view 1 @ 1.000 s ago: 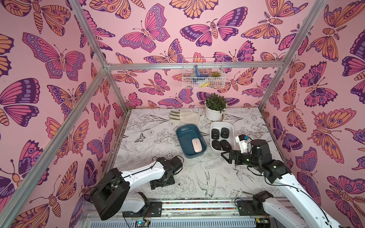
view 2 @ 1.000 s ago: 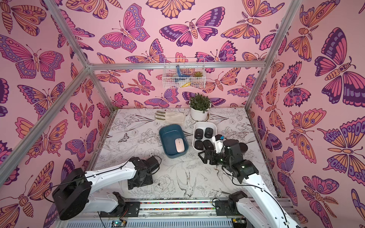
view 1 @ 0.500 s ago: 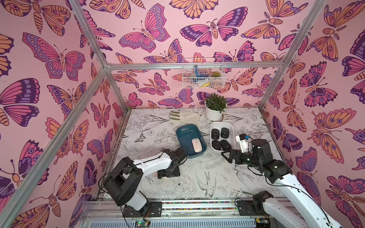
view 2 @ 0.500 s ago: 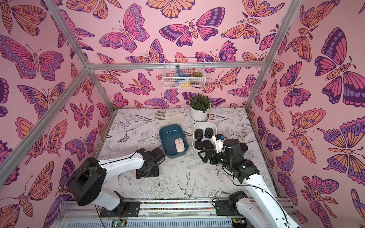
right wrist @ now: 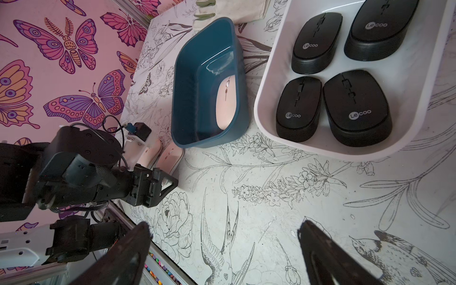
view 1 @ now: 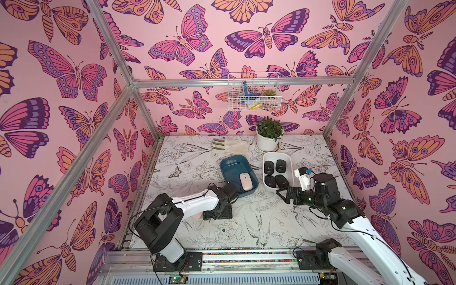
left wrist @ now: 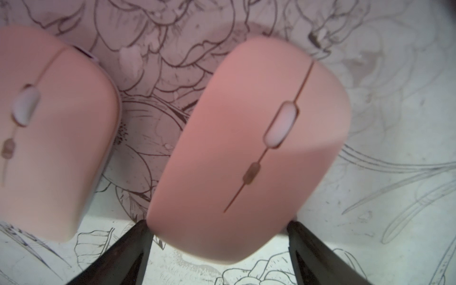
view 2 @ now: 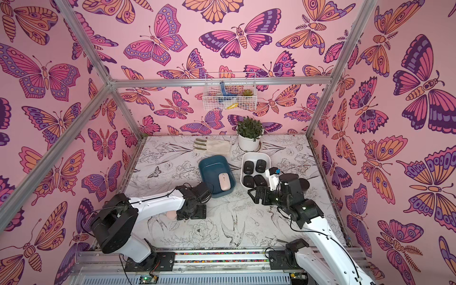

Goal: Place the mice by color into the storage box
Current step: Pick up the mouse from the center of the board.

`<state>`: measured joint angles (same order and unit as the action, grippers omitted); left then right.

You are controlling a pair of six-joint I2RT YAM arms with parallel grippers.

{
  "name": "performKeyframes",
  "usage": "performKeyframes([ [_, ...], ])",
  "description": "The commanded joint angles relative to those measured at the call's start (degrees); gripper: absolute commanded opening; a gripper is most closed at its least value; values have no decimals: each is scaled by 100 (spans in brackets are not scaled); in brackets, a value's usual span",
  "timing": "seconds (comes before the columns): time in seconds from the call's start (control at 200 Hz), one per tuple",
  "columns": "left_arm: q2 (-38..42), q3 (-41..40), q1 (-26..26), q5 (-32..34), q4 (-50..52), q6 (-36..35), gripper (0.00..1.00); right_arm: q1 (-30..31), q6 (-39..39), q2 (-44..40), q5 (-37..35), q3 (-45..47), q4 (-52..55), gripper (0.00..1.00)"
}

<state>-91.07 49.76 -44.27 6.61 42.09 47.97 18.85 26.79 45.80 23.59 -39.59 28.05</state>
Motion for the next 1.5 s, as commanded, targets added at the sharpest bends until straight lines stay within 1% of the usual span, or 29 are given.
performKeyframes([
  [0.0,49,-100,93,97,105,-171,91,3,33,4,-66,-102,18,96],
  [0.19,-92,284,291,378,320,-574,91,4,66,35,-60,-110,-11,96],
  [0.38,-649,675,367,538,327,-1001,90,3,64,34,-70,-144,6,96],
  [0.496,-911,848,367,478,266,-1139,87,3,60,36,-70,-197,47,96],
  [0.601,-963,886,345,412,242,-1141,82,3,44,28,-94,-240,102,96],
  [0.776,-686,711,257,244,231,-985,72,2,46,8,-128,-244,109,95],
  [0.926,-259,361,174,58,212,-705,70,4,70,37,-128,-251,65,95],
  [1.111,217,48,145,-77,111,-432,62,4,85,82,-108,-233,16,95],
  [1.171,391,43,155,-118,94,-362,61,4,82,71,-112,-232,20,95],
  [1.342,942,316,269,-377,80,-181,61,4,61,-4,-184,-220,104,95],
  [1.417,1100,638,362,-458,87,-156,61,3,64,-51,-189,-190,99,95],
  [1.492,1053,1152,460,-452,147,-168,61,-3,87,-63,-202,-156,69,96],
])
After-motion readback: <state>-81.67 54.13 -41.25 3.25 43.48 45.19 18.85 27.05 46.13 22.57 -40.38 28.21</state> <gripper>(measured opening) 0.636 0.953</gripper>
